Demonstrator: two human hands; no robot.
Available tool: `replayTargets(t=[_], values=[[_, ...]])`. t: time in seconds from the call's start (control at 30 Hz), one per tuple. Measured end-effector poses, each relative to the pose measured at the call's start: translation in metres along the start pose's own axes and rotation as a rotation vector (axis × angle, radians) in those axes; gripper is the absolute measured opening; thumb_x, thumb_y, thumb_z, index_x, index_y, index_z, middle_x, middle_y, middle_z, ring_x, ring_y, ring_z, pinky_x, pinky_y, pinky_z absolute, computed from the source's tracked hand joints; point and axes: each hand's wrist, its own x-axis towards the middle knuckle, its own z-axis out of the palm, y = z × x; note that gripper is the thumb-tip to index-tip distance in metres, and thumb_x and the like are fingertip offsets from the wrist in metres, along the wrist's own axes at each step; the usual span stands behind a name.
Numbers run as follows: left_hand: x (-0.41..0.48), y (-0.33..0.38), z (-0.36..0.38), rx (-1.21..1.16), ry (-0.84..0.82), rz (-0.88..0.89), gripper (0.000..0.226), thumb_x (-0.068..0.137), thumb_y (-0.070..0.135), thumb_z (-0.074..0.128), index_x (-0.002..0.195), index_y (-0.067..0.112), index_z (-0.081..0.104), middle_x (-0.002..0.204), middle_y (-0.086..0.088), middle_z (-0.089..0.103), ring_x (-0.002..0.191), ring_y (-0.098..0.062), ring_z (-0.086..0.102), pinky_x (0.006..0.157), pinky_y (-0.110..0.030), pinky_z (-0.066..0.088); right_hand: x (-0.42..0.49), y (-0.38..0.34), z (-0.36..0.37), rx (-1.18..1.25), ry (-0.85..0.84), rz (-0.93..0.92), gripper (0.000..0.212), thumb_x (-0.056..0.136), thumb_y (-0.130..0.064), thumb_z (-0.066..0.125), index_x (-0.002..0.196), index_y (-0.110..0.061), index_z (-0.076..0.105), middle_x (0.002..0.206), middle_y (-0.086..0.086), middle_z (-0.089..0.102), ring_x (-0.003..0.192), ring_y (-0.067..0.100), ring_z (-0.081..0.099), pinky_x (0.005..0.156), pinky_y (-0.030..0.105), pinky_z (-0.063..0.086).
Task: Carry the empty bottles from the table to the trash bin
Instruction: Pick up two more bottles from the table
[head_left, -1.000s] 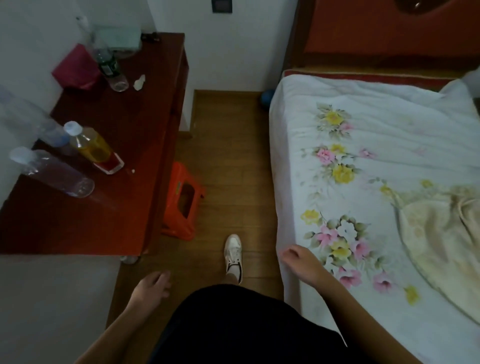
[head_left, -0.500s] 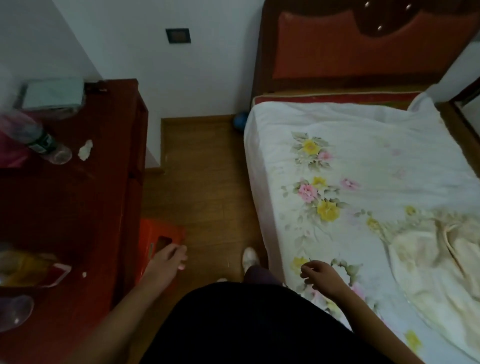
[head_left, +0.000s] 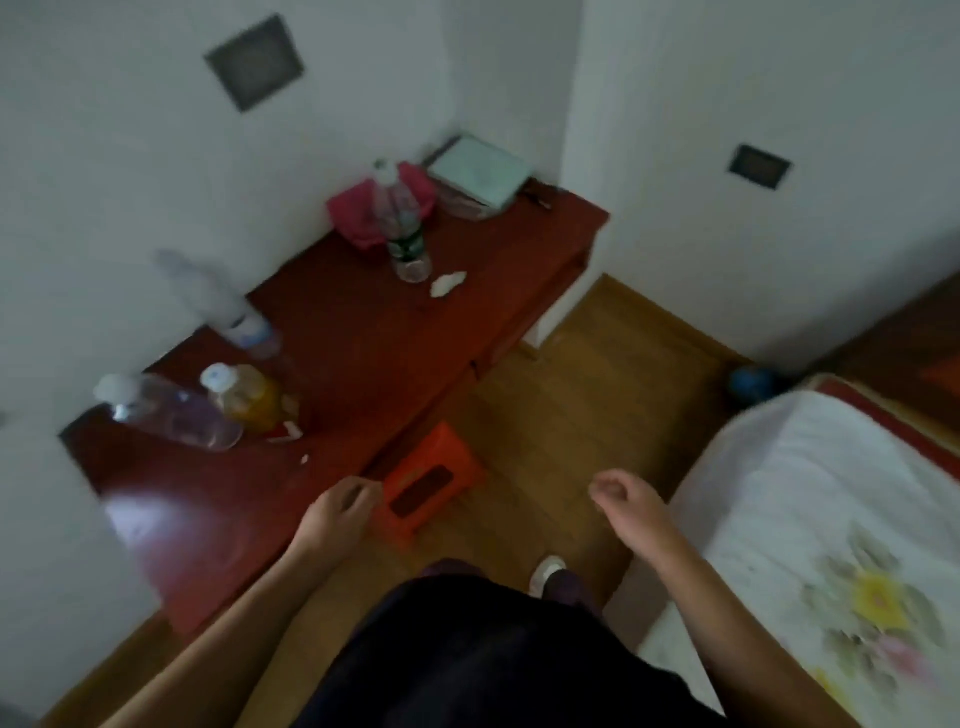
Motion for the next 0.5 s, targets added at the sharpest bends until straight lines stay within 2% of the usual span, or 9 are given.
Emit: replayTargets(t=[0.1,0.2,0.27,0.33,0.43,0.5], values=[[-0.015,-0.013,-0.017,-0.159,0.138,-0.074,0.020,0.095,0.043,0.053,0.093,0.032,0.070,0.088,0.001,0.077,0.083,-0.018,0.072,0.078,-0.046,0.057,0.028,-0.063,0.000,-0.109,-0.115,-0.092,0.031,0.095,-0.046,0.054,0.122,-0.032,0.057,0.114,-0.009,0.062,0.108,0.013,0.060,0.089,0.033,0.049],[-0.025,-0.023,-0.031,-0.346,0.277,-0.140,0.022,0.100,0.037,0.053,0.100,0.023,0.071,0.089,-0.001,0.078,0.084,-0.019,0.074,0.083,-0.047,0.060,0.049,-0.118,0.014,-0.224,-0.202,-0.209,0.032,0.096,-0.045,0.054,0.124,-0.031,0.057,0.116,-0.010,0.063,0.108,0.012,0.061,0.082,0.029,0.048],[-0.030,-0.031,-0.043,-0.425,0.341,-0.165,0.022,0.099,0.037,0.056,0.104,0.021,0.071,0.095,-0.003,0.077,0.088,-0.022,0.074,0.084,-0.048,0.060,0.057,-0.148,0.030,-0.282,-0.243,-0.275,0.032,0.097,-0.043,0.053,0.125,-0.030,0.056,0.115,-0.009,0.064,0.105,0.011,0.061,0.083,0.029,0.050],[-0.033,-0.037,-0.055,-0.454,0.397,-0.163,0.022,0.096,0.040,0.060,0.106,0.024,0.070,0.099,-0.001,0.076,0.094,-0.020,0.072,0.081,-0.042,0.061,0.058,-0.177,0.047,-0.324,-0.268,-0.346,0.030,0.096,-0.042,0.054,0.124,-0.029,0.057,0.114,-0.010,0.064,0.104,0.011,0.062,0.088,0.033,0.053],[-0.028,-0.038,-0.079,-0.406,0.496,-0.137,0.030,0.090,0.044,0.068,0.112,0.024,0.066,0.102,0.005,0.072,0.095,-0.009,0.068,0.073,-0.023,0.052,0.051,-0.222,0.077,-0.296,-0.289,-0.438,0.031,0.095,-0.041,0.057,0.123,-0.028,0.059,0.113,-0.011,0.064,0.105,0.011,0.063,0.093,0.039,0.055],[-0.019,-0.032,-0.095,-0.398,0.569,-0.121,0.034,0.087,0.045,0.071,0.113,0.026,0.063,0.100,0.008,0.070,0.092,-0.005,0.066,0.070,-0.019,0.049,0.045,-0.251,0.097,-0.270,-0.304,-0.491,0.033,0.093,-0.040,0.060,0.124,-0.027,0.059,0.113,-0.011,0.063,0.104,0.010,0.063,0.091,0.036,0.055]])
